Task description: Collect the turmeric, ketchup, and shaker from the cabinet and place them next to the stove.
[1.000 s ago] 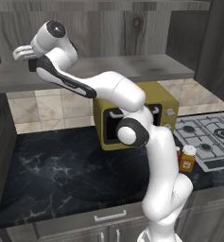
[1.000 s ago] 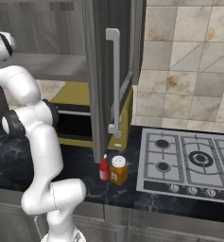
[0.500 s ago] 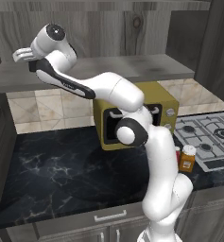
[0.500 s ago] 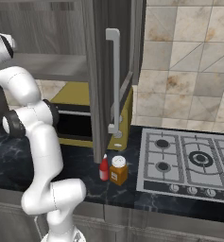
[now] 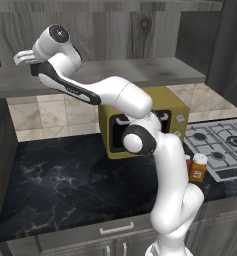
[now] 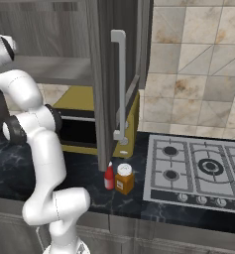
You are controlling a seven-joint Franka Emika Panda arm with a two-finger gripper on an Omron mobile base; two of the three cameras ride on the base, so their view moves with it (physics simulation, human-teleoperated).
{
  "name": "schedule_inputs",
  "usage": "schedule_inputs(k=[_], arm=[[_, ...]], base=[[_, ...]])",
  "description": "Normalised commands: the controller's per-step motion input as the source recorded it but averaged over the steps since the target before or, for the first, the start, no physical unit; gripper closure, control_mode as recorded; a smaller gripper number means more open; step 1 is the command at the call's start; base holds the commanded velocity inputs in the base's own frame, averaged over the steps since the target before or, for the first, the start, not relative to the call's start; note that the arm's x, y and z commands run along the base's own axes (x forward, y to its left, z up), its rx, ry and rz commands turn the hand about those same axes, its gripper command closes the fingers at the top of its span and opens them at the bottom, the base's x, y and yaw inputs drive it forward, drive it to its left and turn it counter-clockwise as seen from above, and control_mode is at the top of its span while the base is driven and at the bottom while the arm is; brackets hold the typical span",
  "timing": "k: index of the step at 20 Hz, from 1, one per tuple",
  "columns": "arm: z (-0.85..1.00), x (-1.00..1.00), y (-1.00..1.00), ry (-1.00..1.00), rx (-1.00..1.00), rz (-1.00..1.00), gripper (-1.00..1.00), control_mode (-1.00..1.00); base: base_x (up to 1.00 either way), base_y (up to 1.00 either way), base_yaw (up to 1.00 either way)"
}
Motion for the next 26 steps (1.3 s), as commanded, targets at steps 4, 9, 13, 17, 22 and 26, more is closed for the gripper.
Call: schedule_inputs(k=[4, 9, 13, 17, 22, 26], arm=[[0.0, 0.0, 0.0, -0.01, 0.0, 0.0, 1.0, -1.0], [-0.05, -0.28, 0.0, -0.04, 0.0, 0.0, 1.0, -1.0], [-0.09, -0.72, -0.08, -0.06, 0.02, 0.0, 1.0, -1.0], [-0.22, -0.93, -0.22, -0.05, 0.06, 0.0, 1.0, -1.0], [-0.32, -1.0, -0.2, -0.14, 0.05, -0.01, 1.0, -1.0], [-0.04, -1.0, -0.51, -0.16, 0.08, -0.13, 1.0, -1.0]], base=[[0.0, 0.0, 0.0], [0.0, 0.0, 0.0], [0.0, 0.0, 0.0], [0.0, 0.0, 0.0], [0.0, 0.0, 0.0], [0.0, 0.0, 0.0]])
